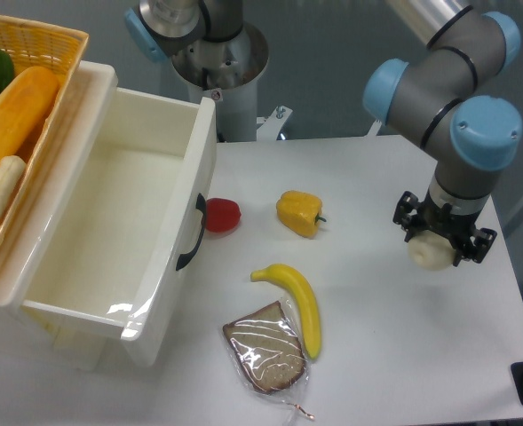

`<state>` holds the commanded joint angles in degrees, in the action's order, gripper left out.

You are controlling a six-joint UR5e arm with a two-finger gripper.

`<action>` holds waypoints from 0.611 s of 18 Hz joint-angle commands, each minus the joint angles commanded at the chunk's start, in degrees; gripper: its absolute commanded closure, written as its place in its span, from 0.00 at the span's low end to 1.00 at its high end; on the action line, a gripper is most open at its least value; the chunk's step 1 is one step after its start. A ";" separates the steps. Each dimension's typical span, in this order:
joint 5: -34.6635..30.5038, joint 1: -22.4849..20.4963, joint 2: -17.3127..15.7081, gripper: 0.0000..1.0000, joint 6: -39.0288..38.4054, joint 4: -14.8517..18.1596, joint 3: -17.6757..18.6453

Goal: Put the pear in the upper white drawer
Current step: 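Carry the held pale pear with the gripper toward the white bin, then move the pear over the open white bin and lower it inside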

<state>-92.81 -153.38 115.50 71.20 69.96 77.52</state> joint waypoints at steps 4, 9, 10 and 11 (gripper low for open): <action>2.55 3.77 -4.84 0.58 -7.03 1.84 1.49; 3.43 10.89 -8.44 0.56 -18.01 3.96 1.41; 3.78 12.13 -9.32 0.56 -19.51 4.31 1.41; 4.48 12.75 -10.02 0.55 -20.74 4.83 1.41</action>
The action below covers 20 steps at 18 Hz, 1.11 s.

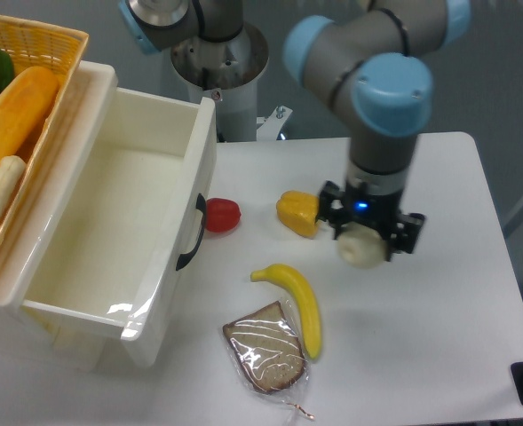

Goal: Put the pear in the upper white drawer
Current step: 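Move the pear over the open white bin and lower it inside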

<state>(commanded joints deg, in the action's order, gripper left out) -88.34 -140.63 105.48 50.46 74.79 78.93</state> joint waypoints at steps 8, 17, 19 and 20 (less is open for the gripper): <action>3.61 2.90 -5.71 0.55 -7.82 2.20 0.09; 3.70 14.06 -8.53 0.51 -13.46 4.66 2.90; 4.05 15.29 -9.41 0.51 -13.46 4.66 3.42; 4.75 15.47 -9.41 0.51 -13.37 4.66 4.04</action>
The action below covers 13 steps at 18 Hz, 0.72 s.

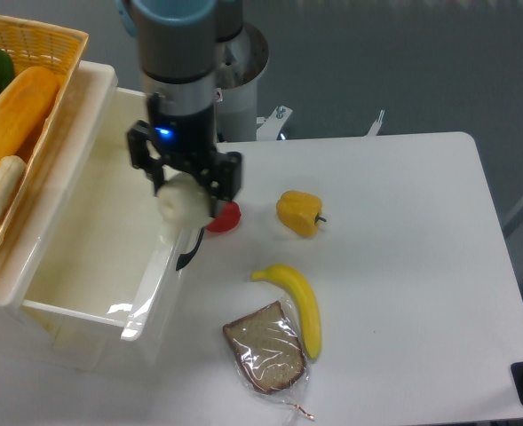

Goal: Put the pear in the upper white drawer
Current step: 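Move the pear over the open white bin and lower it inside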

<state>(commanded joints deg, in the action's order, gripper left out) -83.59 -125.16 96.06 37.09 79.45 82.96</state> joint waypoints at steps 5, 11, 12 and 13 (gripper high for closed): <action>0.71 1.58 0.18 0.51 0.00 0.18 1.06; 0.62 2.99 1.23 0.46 0.70 -0.26 3.34; 0.62 3.16 1.75 0.45 0.70 -0.35 3.69; 0.54 3.60 2.19 0.44 0.70 -0.44 3.70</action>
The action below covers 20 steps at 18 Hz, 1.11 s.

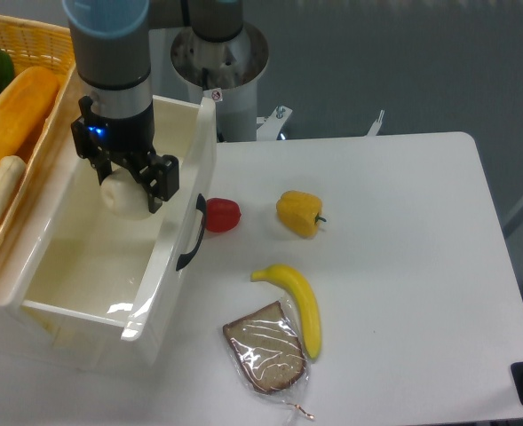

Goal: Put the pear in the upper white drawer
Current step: 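Move the pear over the open white bin and lower it inside, then lower the pear to the bin floor and open the gripper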

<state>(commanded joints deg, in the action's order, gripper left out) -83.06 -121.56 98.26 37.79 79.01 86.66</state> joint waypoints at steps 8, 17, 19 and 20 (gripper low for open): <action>-0.09 0.62 1.85 0.30 0.09 -0.26 -0.09; 0.09 0.62 2.11 0.10 7.63 0.09 -0.17; 0.09 0.71 2.20 0.08 10.18 0.26 -0.18; -0.09 0.88 2.11 0.08 13.41 0.35 -0.09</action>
<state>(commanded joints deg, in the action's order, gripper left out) -83.14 -120.68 100.37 51.21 79.36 86.57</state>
